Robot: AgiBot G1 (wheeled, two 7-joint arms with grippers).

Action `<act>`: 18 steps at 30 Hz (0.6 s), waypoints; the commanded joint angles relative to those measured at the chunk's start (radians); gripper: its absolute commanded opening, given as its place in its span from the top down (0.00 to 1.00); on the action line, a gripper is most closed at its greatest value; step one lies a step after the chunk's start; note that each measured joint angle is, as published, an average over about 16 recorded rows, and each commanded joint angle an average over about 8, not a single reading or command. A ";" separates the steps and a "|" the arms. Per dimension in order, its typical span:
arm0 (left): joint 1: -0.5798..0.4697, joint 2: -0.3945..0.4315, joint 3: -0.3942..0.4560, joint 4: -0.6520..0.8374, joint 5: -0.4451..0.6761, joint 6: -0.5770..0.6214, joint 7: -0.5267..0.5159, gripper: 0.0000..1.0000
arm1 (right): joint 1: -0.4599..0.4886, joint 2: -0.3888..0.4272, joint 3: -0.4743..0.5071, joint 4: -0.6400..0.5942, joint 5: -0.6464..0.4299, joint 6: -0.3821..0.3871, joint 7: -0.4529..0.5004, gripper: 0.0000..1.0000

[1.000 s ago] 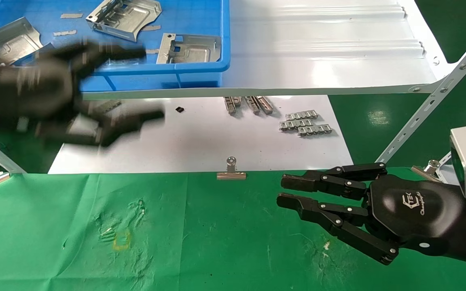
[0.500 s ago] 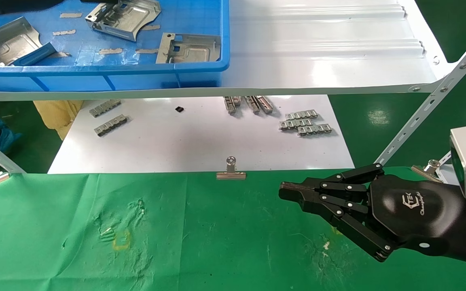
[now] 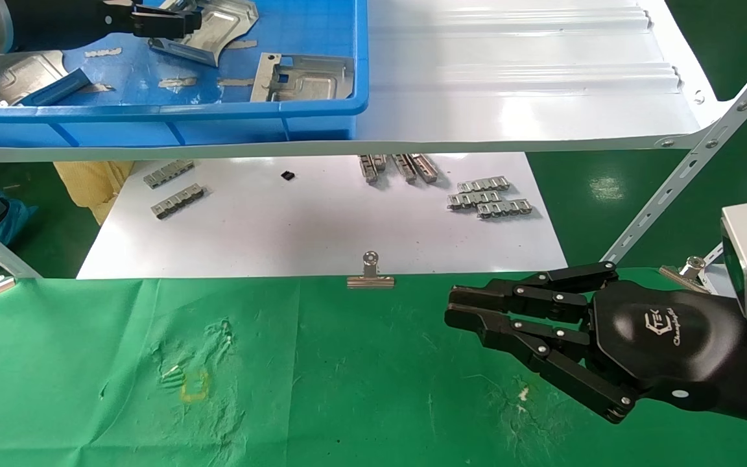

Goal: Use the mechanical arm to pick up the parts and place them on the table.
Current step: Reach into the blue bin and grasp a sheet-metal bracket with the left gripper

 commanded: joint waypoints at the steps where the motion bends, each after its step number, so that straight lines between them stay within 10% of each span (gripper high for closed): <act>1: -0.004 0.002 0.000 0.011 0.001 -0.004 0.003 1.00 | 0.000 0.000 0.000 0.000 0.000 0.000 0.000 0.00; 18: -0.003 0.012 -0.011 0.034 -0.016 -0.019 0.018 1.00 | 0.000 0.000 0.000 0.000 0.000 0.000 0.000 0.00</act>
